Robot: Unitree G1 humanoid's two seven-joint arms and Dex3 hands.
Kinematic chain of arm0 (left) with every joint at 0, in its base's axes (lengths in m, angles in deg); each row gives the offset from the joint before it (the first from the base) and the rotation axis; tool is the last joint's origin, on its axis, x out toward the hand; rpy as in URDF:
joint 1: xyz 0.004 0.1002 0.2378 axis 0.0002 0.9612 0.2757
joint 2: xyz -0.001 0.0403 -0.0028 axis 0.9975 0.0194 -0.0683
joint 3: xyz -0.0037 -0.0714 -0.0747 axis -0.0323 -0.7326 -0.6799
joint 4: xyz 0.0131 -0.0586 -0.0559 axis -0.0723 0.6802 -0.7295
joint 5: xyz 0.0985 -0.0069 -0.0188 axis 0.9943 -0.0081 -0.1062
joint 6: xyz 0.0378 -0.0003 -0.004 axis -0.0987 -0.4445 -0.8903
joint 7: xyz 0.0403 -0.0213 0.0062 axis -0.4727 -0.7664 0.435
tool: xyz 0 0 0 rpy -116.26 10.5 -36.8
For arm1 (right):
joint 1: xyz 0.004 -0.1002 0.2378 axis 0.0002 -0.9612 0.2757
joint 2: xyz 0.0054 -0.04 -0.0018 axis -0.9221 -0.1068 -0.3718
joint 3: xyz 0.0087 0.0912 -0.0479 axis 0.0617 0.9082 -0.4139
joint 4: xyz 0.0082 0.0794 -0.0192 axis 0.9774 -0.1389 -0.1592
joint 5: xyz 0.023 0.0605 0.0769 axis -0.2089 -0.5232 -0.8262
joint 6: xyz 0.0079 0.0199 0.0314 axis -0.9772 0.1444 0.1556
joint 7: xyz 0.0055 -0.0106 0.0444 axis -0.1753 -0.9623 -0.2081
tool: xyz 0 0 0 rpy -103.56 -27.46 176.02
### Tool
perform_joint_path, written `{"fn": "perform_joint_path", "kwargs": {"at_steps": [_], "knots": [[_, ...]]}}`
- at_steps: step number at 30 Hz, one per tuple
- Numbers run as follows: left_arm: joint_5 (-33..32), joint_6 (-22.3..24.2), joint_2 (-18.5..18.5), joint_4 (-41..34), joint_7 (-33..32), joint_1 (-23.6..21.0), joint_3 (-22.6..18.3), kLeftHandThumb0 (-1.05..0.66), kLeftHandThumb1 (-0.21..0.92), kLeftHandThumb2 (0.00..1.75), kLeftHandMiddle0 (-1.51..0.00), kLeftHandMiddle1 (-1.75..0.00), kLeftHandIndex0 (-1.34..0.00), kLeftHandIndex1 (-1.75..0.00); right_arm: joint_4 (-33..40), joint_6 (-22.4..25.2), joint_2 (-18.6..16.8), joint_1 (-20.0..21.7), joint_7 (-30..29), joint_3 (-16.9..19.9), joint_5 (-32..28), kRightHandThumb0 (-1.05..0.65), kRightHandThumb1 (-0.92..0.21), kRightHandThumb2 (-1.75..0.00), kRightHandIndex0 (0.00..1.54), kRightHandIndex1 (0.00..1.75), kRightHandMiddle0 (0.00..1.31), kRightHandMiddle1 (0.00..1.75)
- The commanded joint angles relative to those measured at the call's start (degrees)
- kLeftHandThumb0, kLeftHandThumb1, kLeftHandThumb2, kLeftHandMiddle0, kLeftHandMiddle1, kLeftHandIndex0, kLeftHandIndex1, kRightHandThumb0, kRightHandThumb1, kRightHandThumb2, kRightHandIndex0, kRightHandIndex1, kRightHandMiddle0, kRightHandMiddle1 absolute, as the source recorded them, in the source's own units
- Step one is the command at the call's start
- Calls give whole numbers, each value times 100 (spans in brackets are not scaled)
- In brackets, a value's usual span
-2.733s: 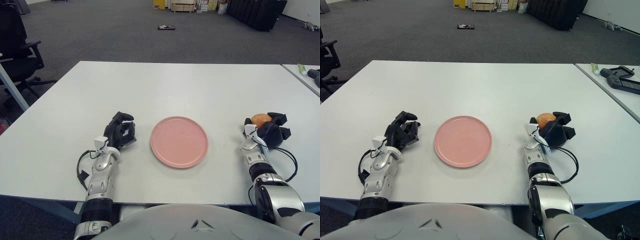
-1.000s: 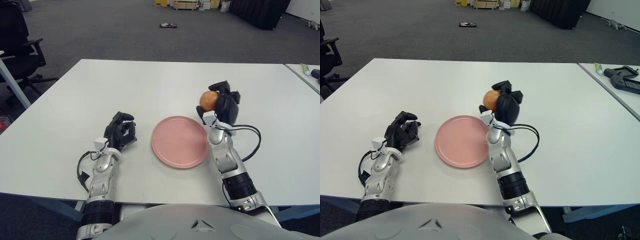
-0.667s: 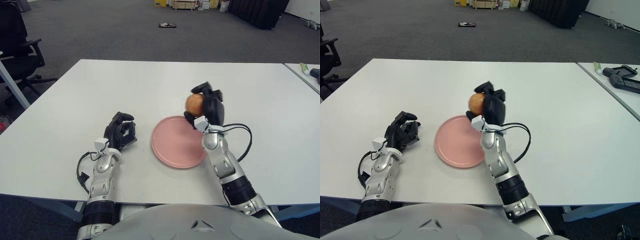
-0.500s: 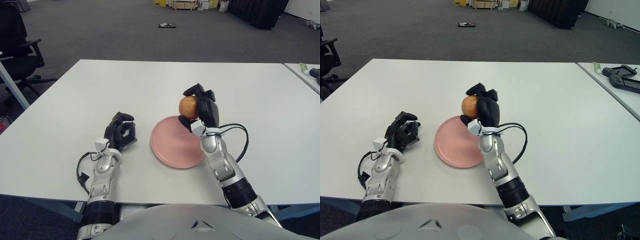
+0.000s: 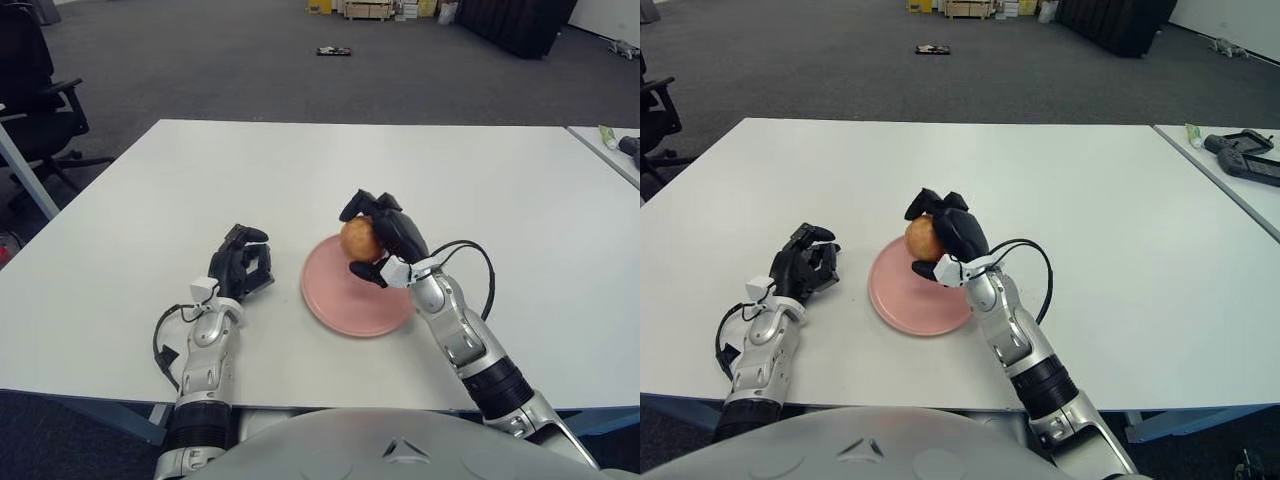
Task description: Put the apple into the plate.
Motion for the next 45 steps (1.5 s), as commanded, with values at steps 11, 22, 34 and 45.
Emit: {"fn": "perform_joint_path", "kwargs": {"at_steps": [11,22,34,45], "knots": [[8,80,62,244,35,36,24,-44,44,117,-118,-175,-51,-175,352,1024,307,138,1377,-278,555,0,6,-171,92,166,66,175],[74,96,119,251,-21,13,58,-44,45,116,-121,-175,-51,-175,698,1791,502,247,2301,-628,1371,-1,0,-165,87,172,65,166],[123,194,101,183,-103,-2,58,-44,44,117,-125,-175,-51,-175,951,2051,558,182,2722,-773,1800,-1,-43,-115,54,175,38,161],[153,89,109,242,-105,-12,58,-44,44,117,-126,-175,-52,-175,1278,1602,929,-22,2720,-787,1886,-80,-41,-90,1,11,0,38]]}}
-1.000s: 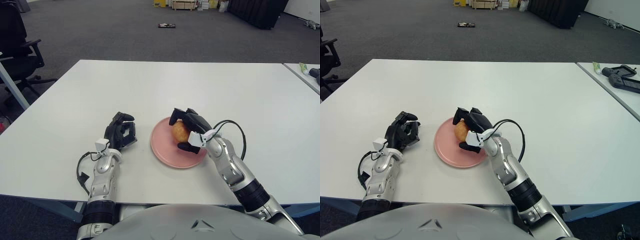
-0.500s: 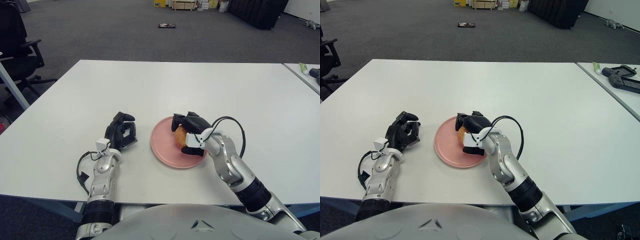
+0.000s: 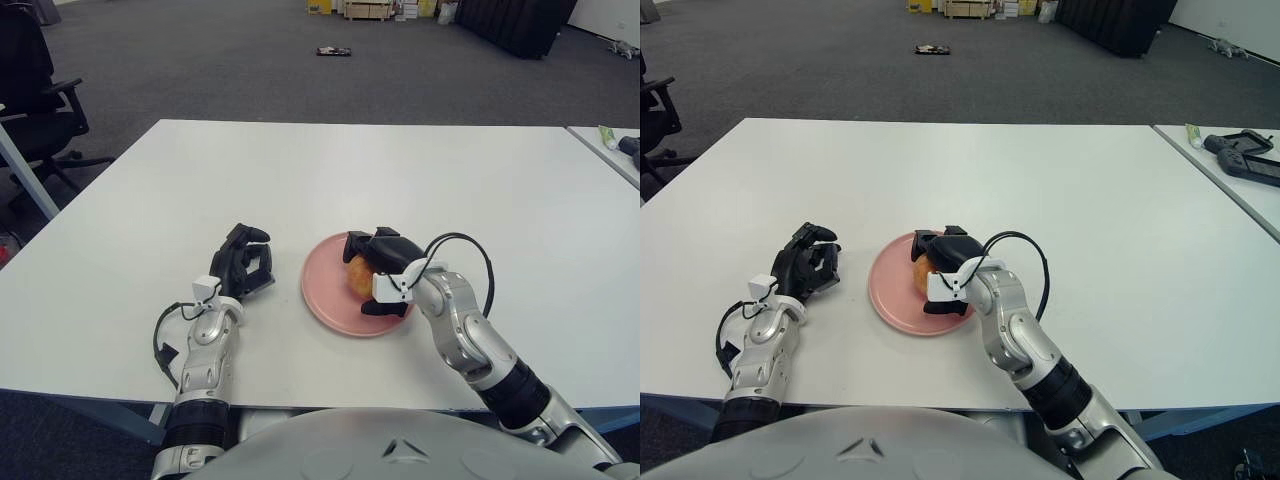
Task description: Put the apple into the plate.
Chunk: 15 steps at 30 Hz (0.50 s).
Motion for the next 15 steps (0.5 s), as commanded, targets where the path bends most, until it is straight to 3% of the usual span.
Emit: {"fn": "perform_joint_path", "kwargs": {"at_steps": [1,6,15], "knots": [[46,114,15,193,-68,20,-5,-44,44,118,-126,-175,-52,-175,109,-158,143,-87,-73,66,63,-82,-42,-88,0,7,0,29],[53,-10,12,257,-57,7,-7,-44,43,118,-126,-175,-52,-175,248,-524,209,-259,-247,343,-379,-86,-41,-81,0,1,0,5],[-84,65,13,291,29,-21,-32,-45,41,121,-124,-175,-54,-175,690,-1196,231,-545,-282,1146,-1788,-79,-29,-82,0,0,0,0]]}}
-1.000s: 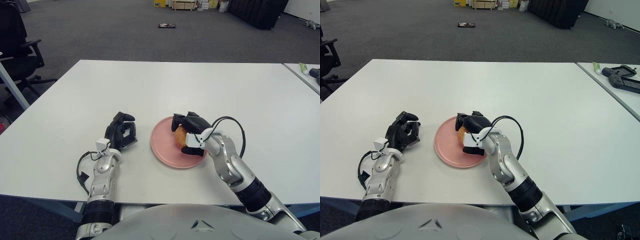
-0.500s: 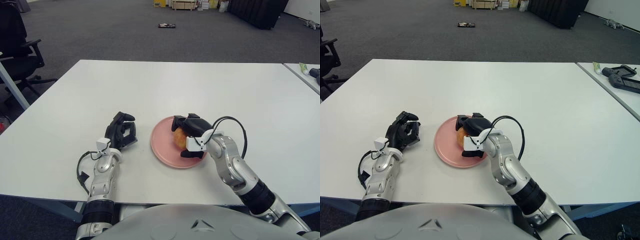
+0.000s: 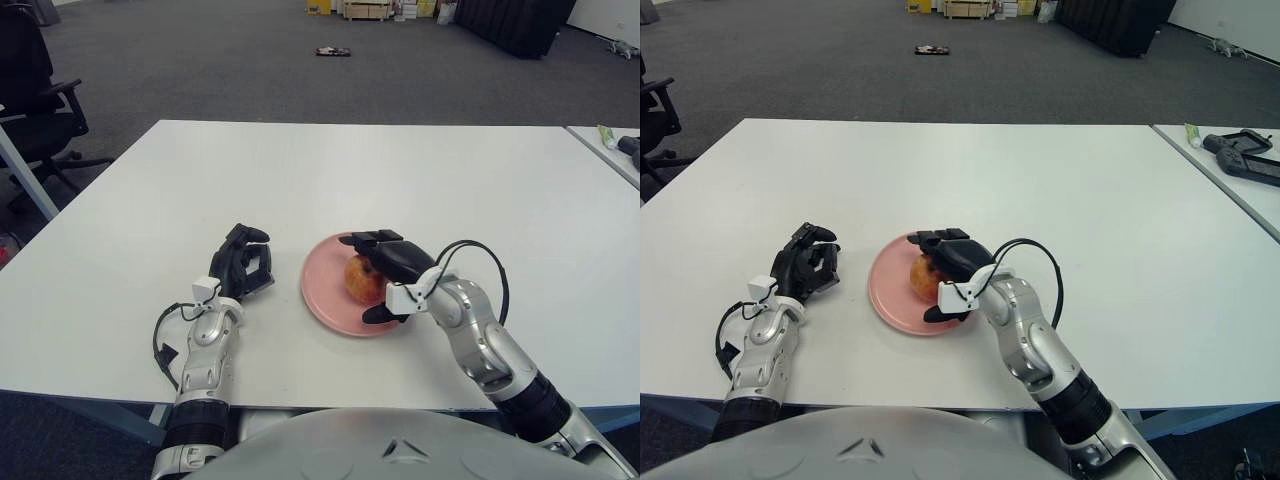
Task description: Put the apple into the plate.
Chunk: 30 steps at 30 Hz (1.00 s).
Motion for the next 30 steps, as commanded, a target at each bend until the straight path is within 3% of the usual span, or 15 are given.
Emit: {"fn": "perform_joint_path", "kwargs": {"at_steps": [1,6,8,13,16,21,24,25,28,30], "knots": [[-73,218,0,173,23,9,-25,-45,41,121,-124,-175,-54,-175,431,-238,71,-48,80,464,-687,-78,-28,-82,0,0,0,0],[-99,233,4,172,33,6,-26,-45,42,120,-123,-175,-53,-175,1071,-56,-3,-283,521,1271,-2277,-74,-25,-86,0,0,0,0],[-94,211,19,181,58,8,-16,-45,42,120,-122,-175,-53,-175,1008,-170,-222,-451,423,1436,-2800,-73,-25,-88,0,0,0,0],[-93,218,37,187,82,9,-7,-45,42,120,-122,-175,-53,-175,216,-1257,-1020,-834,-238,1910,-3856,-76,-32,-88,0,0,0,0],[-106,202,32,196,86,8,-17,-44,43,119,-121,-175,-53,-175,-41,-2073,-1992,-991,-869,2160,-4608,-86,-47,-80,0,0,0,0],[-129,185,28,206,98,7,-26,-44,43,119,-122,-175,-53,-175,-328,-2683,-2673,-1020,-1155,2405,-5355,-94,-65,-73,1,1,0,1],[-147,171,23,207,103,12,-27,-44,43,119,-123,-175,-53,-175,-424,-2968,-2965,-1042,-1556,2637,-5367,-92,-73,-67,3,40,0,29],[-151,171,22,204,101,14,-25,-44,43,119,-123,-175,-53,-175,-442,-3041,-3010,-1053,-1678,2683,-5346,-88,-76,-68,4,60,0,47],[-145,193,15,183,76,21,-17,-44,43,119,-123,-175,-53,-175,-458,-3189,-3184,-1115,-2267,2769,-5103,-81,-80,-71,7,87,0,76],[-123,196,18,182,55,18,-11,-44,43,119,-123,-175,-53,-175,-476,-3280,-3242,-1181,-2662,2802,-4853,-77,-81,-74,10,96,0,90]]}}
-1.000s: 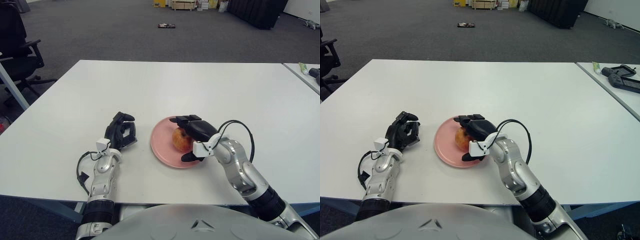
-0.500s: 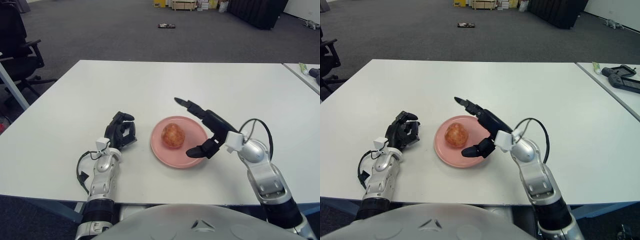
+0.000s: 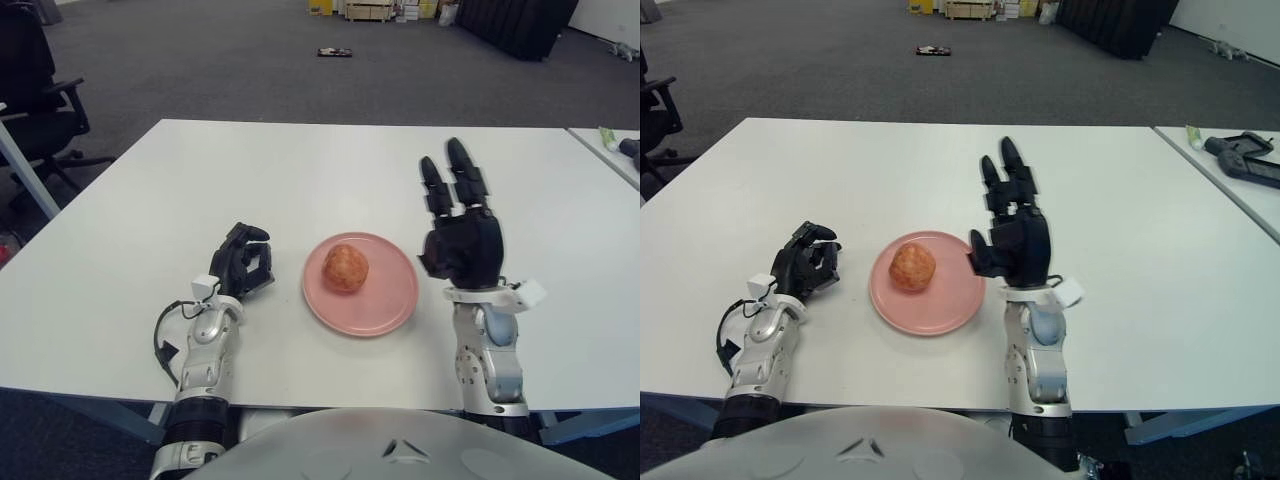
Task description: Put the apple into the plate.
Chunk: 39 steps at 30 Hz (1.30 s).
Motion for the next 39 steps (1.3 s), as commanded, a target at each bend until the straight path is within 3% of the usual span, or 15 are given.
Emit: {"fn": "perform_joint_path", "kwargs": {"at_steps": [1,10,12,15,21,28,39], "knots": [[17,165,-7,142,-37,62,4,-44,43,119,-123,-175,-53,-175,-87,-233,-650,-92,-704,176,382,-75,-81,-77,12,100,0,98],[150,48,41,192,-38,56,43,-44,43,119,-123,-175,-52,-175,-785,-757,-626,-318,-1938,433,1111,-60,-81,-100,26,113,5,143],[146,41,49,207,-15,50,40,-44,43,119,-123,-175,-52,-175,-901,-733,-662,-315,-2313,470,1419,-48,-86,-78,32,113,12,158],[125,33,53,228,15,39,31,-44,43,119,-123,-175,-53,-175,-1015,-603,-684,-304,-2830,479,1820,-39,-82,-72,44,117,23,170],[133,60,58,229,1,24,34,-45,42,120,-124,-175,-53,-175,-1146,-311,-505,-313,-3253,358,2104,-38,-71,-82,55,126,32,174],[7,143,40,199,59,7,-2,-45,42,120,-124,-175,-53,-175,-1341,54,-130,-439,-3228,239,2429,-38,-69,-84,57,130,33,175],[-33,229,20,194,13,-25,-22,-45,42,120,-121,-175,-53,-175,-1986,-149,153,-362,-3026,283,2545,-39,-62,-94,61,131,38,175]]}}
